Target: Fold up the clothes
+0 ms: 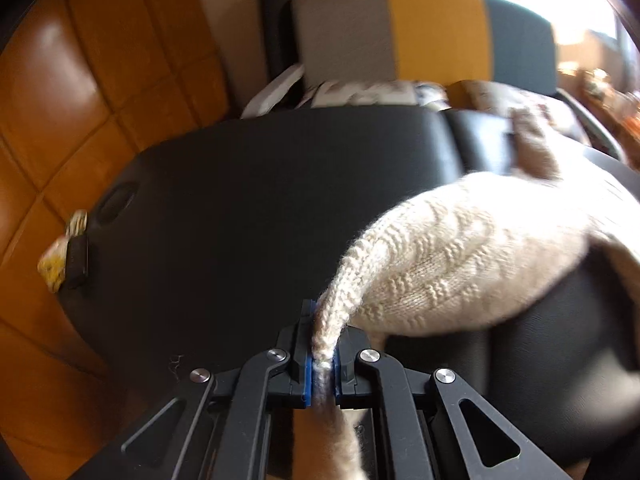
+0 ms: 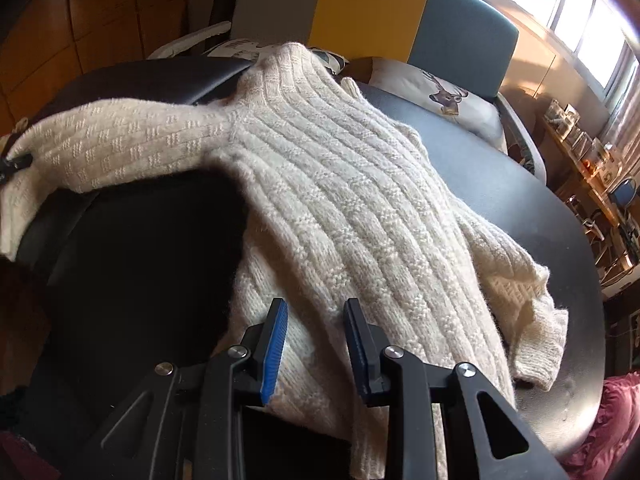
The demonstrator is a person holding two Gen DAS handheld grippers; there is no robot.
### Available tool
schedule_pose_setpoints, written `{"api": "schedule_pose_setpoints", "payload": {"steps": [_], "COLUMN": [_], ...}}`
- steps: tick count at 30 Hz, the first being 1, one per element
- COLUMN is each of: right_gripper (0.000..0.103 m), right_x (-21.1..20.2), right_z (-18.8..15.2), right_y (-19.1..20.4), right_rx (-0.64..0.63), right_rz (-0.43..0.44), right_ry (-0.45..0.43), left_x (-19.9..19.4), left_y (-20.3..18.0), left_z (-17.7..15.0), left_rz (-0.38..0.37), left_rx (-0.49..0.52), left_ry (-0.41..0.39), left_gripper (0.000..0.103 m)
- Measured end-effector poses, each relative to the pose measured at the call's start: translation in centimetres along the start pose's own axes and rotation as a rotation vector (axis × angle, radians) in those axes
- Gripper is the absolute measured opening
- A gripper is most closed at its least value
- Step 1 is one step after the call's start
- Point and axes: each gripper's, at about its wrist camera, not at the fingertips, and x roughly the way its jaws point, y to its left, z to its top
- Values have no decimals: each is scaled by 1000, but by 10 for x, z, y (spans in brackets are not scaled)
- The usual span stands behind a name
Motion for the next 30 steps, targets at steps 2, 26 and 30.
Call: {"api": "schedule_pose_setpoints", "payload": {"steps": [2,26,30], "right_gripper": [29,40,41], "right_x": [-3,25,54], "right_z": [7,30,63], "right_y": [-9,-228,-199], "right_rx": [33,426,265], "right_rz": [29,135,143], "right_ry": [-18,6,28], "left_x": [19,-72,-81], "left_y": [17,14,-91], "left_z": [7,6,-5], "left_rz": [2,-539,-875], "left_rx": [-59,-380,-241], "left_ry": [44,123,261], "left_gripper": [7,41,49]}}
